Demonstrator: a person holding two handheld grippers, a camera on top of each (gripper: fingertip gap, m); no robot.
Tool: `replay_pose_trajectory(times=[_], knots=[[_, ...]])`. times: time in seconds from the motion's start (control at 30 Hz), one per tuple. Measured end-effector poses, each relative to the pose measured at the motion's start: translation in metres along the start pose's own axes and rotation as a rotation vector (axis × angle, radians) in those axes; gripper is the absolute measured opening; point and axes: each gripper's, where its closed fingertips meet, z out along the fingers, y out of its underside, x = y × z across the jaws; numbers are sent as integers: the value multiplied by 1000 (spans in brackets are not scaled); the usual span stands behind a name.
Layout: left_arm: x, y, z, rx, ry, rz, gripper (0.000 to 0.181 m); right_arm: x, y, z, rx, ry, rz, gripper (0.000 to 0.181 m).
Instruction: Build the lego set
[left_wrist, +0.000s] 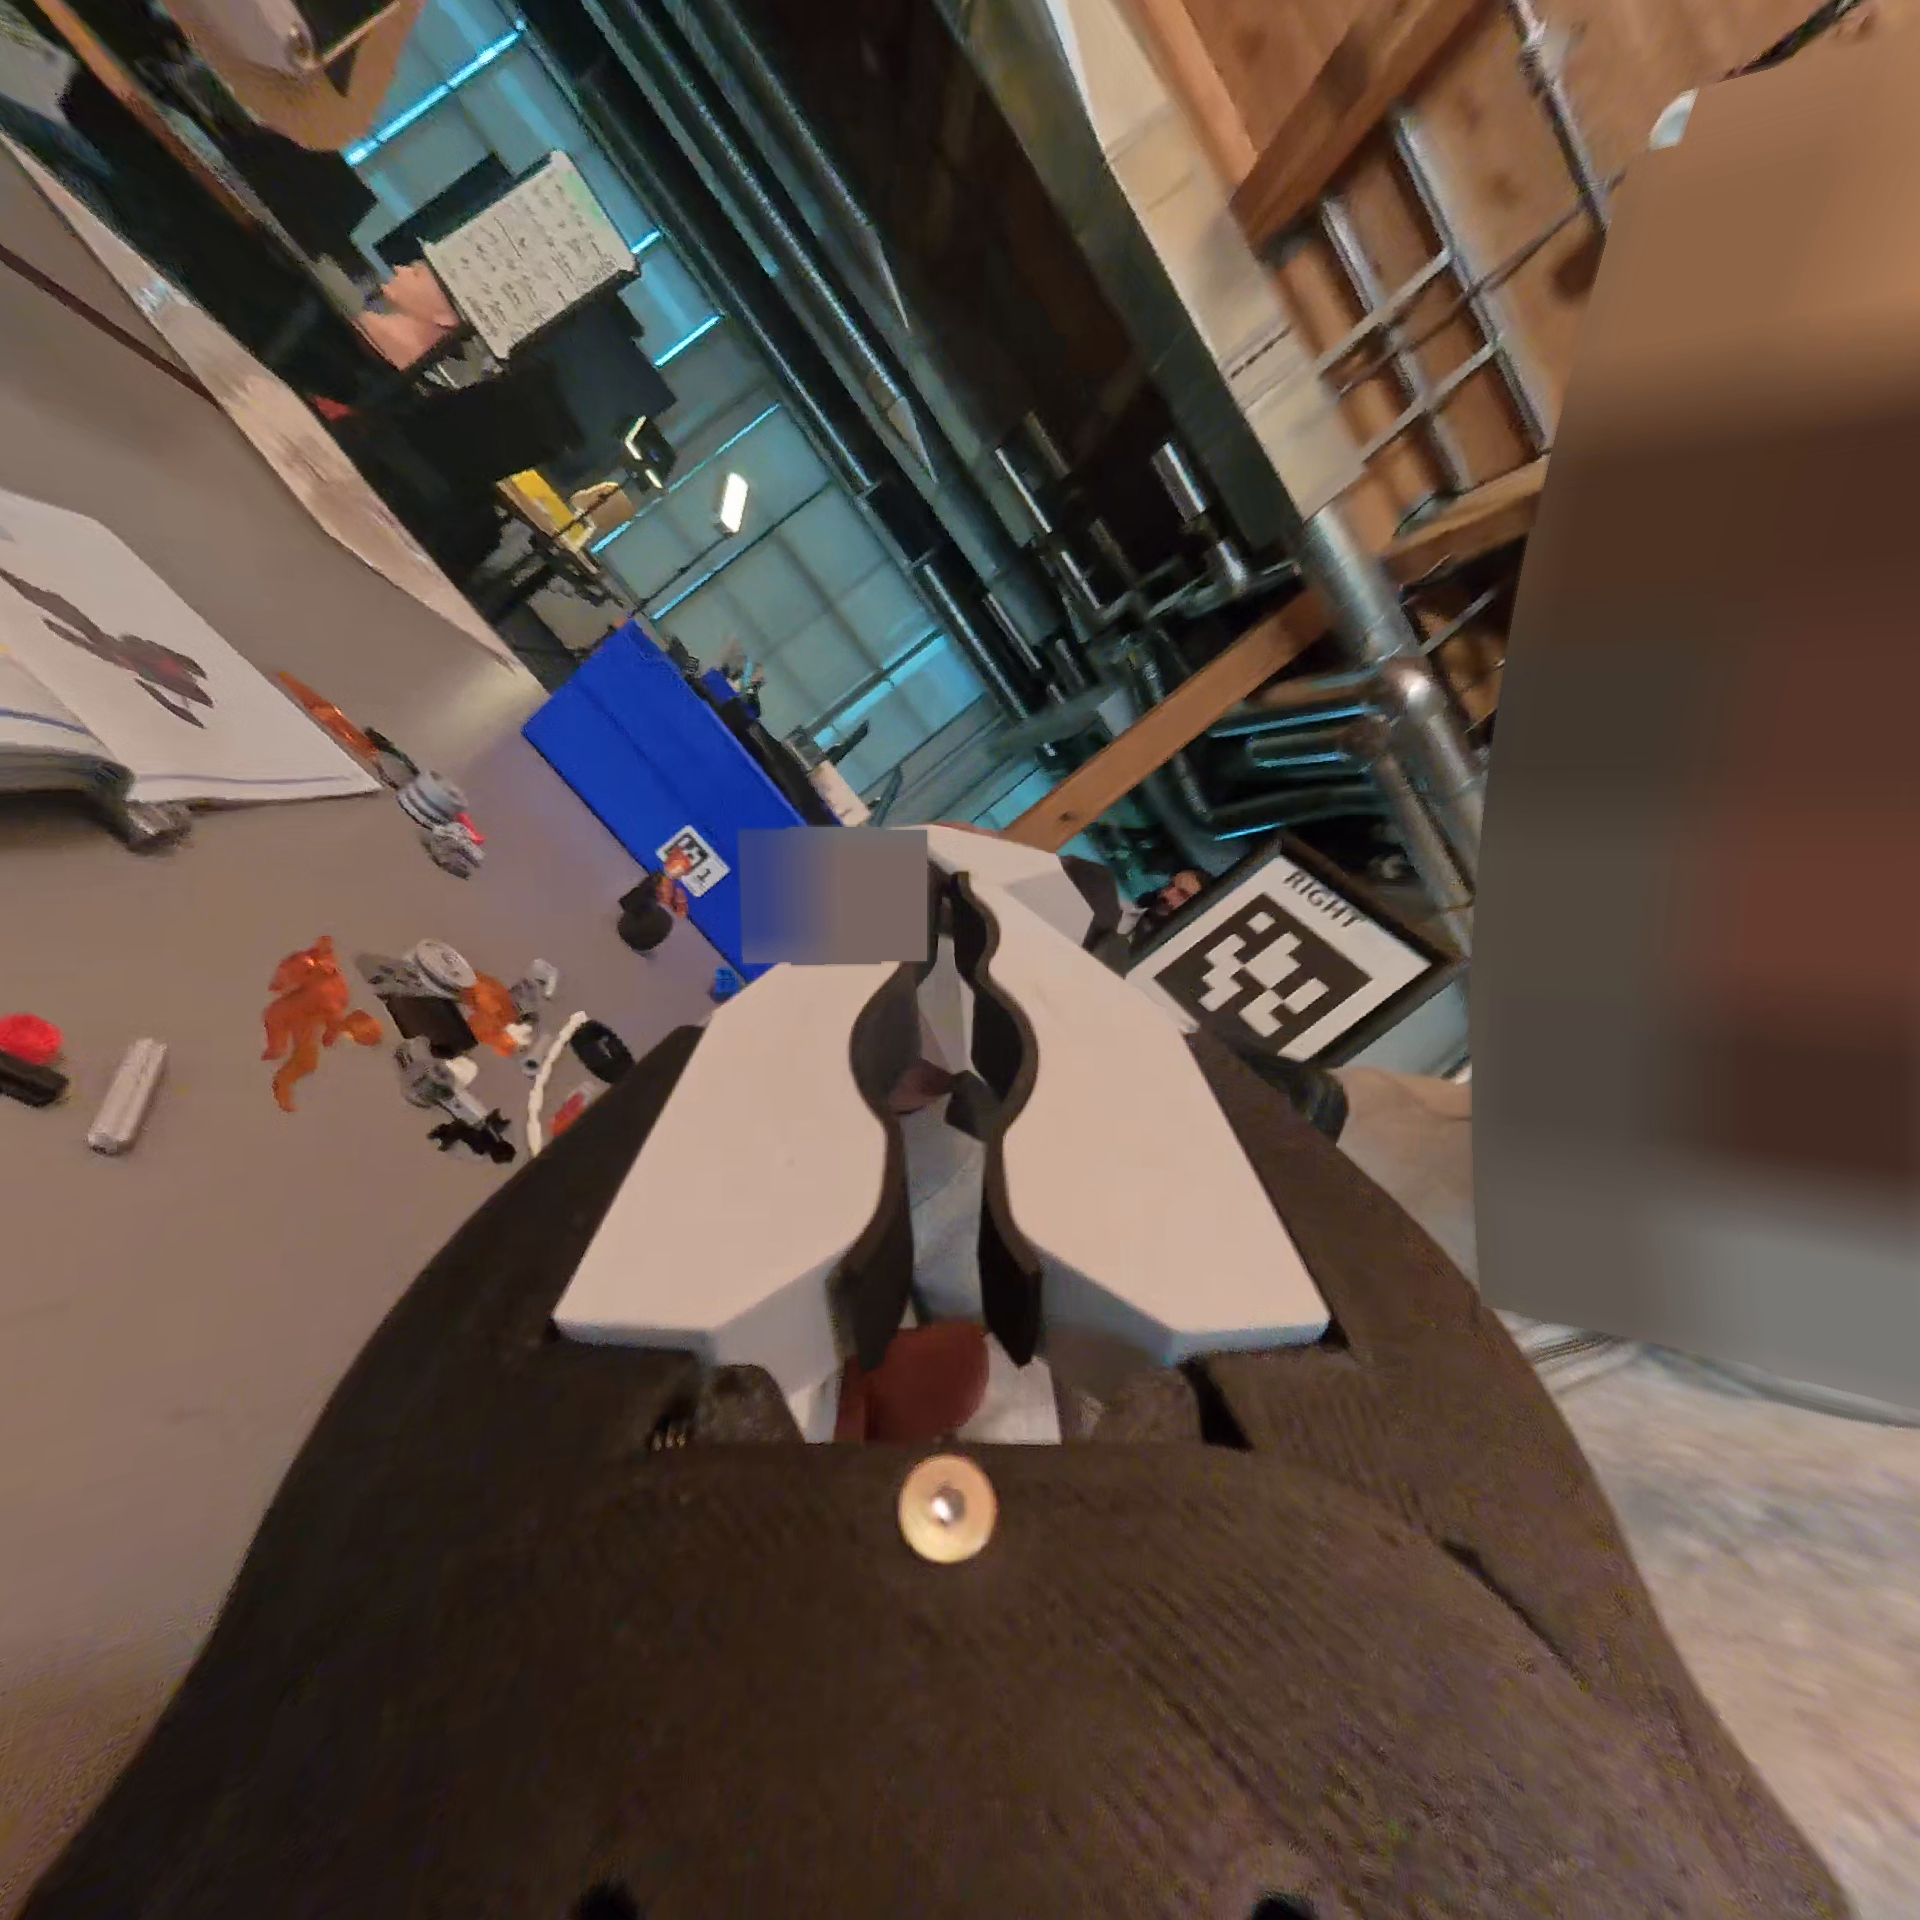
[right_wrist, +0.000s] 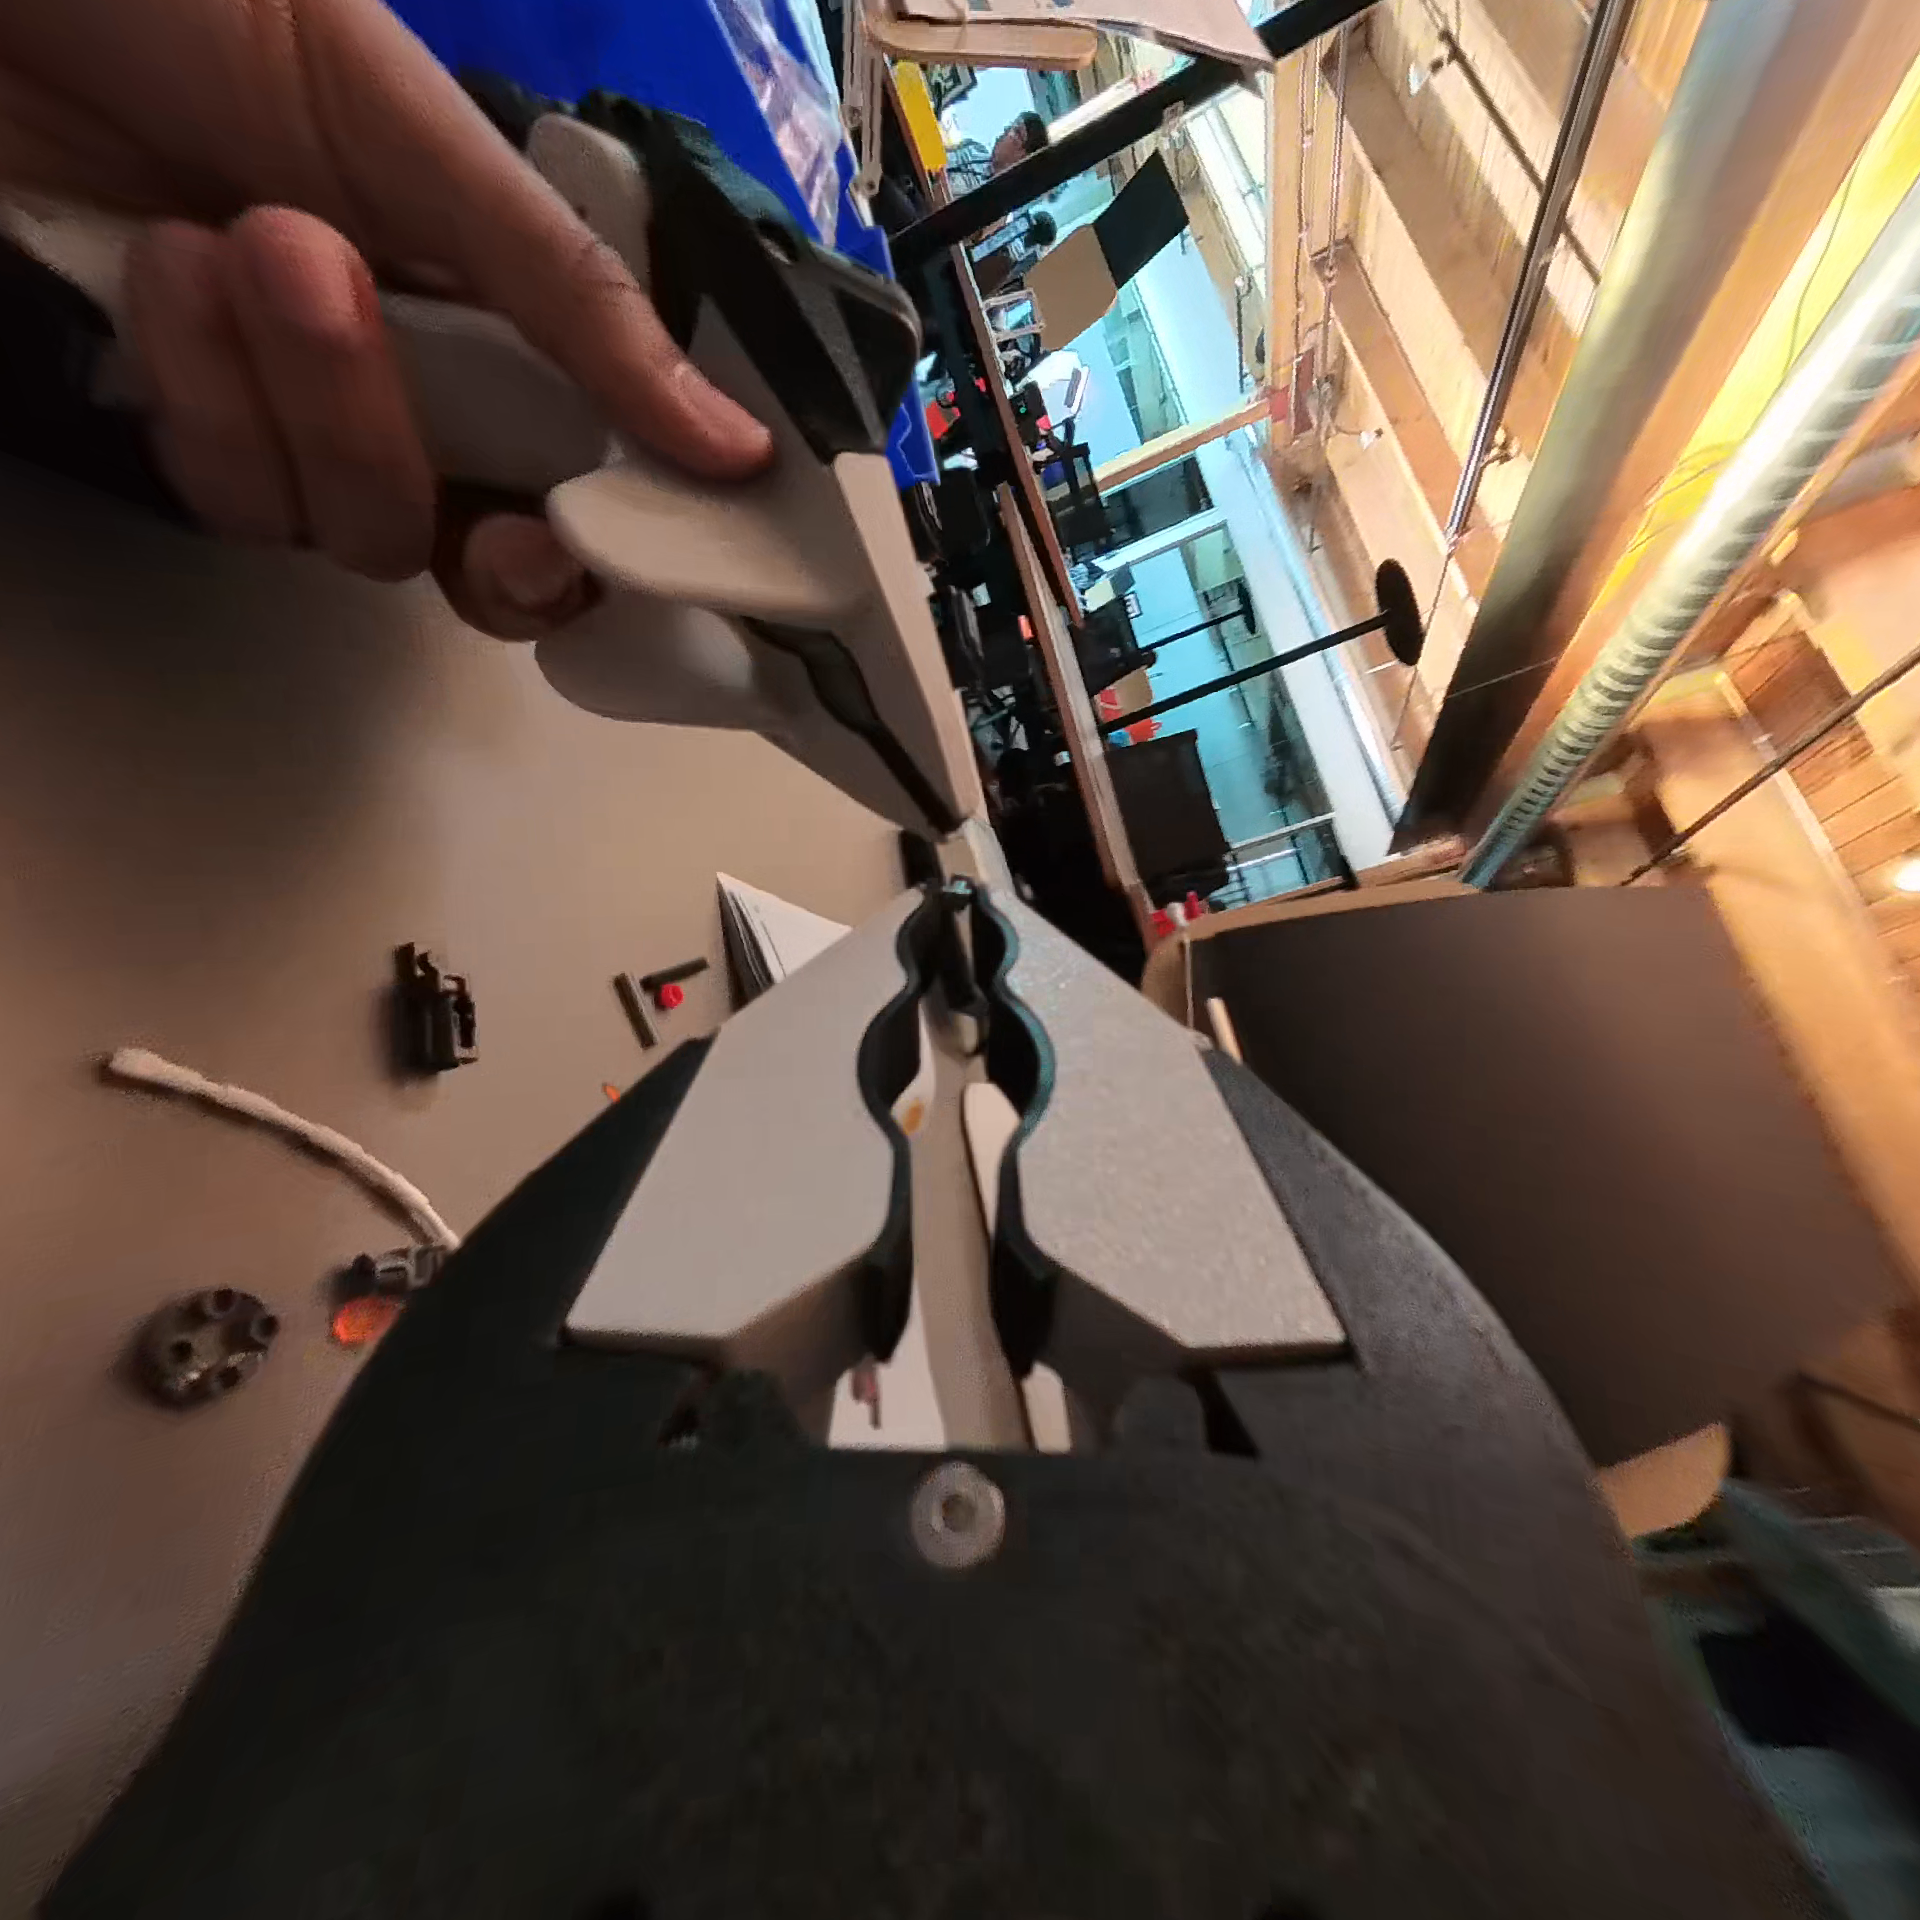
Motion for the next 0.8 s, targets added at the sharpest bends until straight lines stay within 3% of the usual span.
replay_pose_trajectory(times=[0.3, 0.8], knots=[[-9, -1, -4, 24, -2, -99, 4, -9, -5, 2, -61, 83, -330, 4], [-13, 4, -5, 4, 9, -167, 3, -15, -4, 3, -94, 116, -540, 3]])
